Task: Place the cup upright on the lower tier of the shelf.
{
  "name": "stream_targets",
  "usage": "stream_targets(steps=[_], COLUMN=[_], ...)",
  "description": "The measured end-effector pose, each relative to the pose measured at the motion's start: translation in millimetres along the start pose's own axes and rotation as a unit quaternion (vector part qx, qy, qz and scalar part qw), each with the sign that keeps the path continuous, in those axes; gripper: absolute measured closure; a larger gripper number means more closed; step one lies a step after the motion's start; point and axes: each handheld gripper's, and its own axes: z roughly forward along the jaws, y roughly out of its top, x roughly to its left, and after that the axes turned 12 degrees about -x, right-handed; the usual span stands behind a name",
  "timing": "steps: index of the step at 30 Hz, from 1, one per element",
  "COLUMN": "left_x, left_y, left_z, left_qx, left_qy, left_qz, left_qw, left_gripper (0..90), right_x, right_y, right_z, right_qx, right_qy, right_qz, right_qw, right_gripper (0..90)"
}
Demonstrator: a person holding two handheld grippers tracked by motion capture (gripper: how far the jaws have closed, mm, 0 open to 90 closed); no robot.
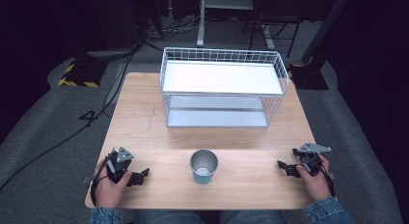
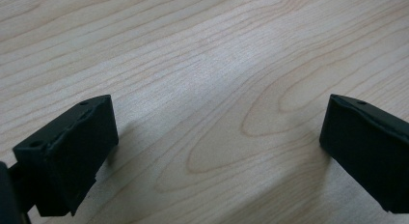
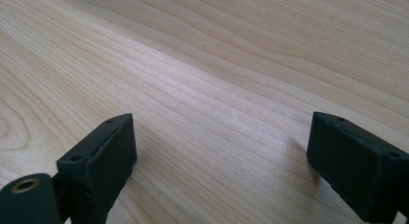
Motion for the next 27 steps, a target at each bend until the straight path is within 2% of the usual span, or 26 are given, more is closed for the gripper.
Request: stream_targets(steps=[3,4,5,6,7,8,14,19,26,27], left_x=[0.2,0.6,0.3,0.3,-0.1,0.2,-4.0,-10.2,-24.4,-28.5], left_y=[0.1,0.7,1.2,1.2,2.4,3.1,8.2,14.6,22.9,24.6], left_z=[-0.3,-1.1,-2.2,-2.2,-2.9,-3.5,-9.5,-17.6,-27.1,-29.7], left_qx=[-0.010,-0.011,-0.016,-0.016,-0.019,-0.020,-0.042,-0.057,-0.068,-0.073], left_qy=[0.001,-0.002,-0.002,-0.002,-0.011,-0.012,-0.017,-0.032,-0.045,-0.049], left_qz=[0.000,0.003,0.001,0.001,-0.007,-0.002,-0.001,0.000,0.001,-0.005], left_qw=[0.9999,0.9999,0.9999,0.9999,0.9997,0.9997,0.9990,0.9979,0.9967,0.9961], left_gripper=[3.7,8.0,16.6,17.0,15.0,16.0,15.6,15.5,15.5,15.5], right_x=[0.0,-0.1,-0.1,-0.1,0.0,0.1,0.3,0.1,0.1,0.1], right_y=[0.0,0.0,0.0,0.0,0.1,0.1,0.1,0.1,0.1,0.1], right_z=[0.0,0.0,0.1,0.1,0.2,0.2,0.1,0.2,0.2,0.2], right_qx=[0.000,0.000,0.000,0.000,0.001,0.001,0.001,0.001,0.001,0.001], right_qy=[0.000,0.000,0.000,0.000,0.000,0.000,0.001,0.001,0.001,0.000], right_qz=[0.000,0.000,0.000,0.000,0.000,0.000,-0.001,0.000,0.000,0.000], right_qw=[1.0000,1.0000,1.0000,1.0000,1.0000,1.0000,1.0000,1.0000,1.0000,1.0000], right_gripper=[10.4,10.3,9.9,9.9,9.7,9.7,9.7,9.6,9.6,9.6])
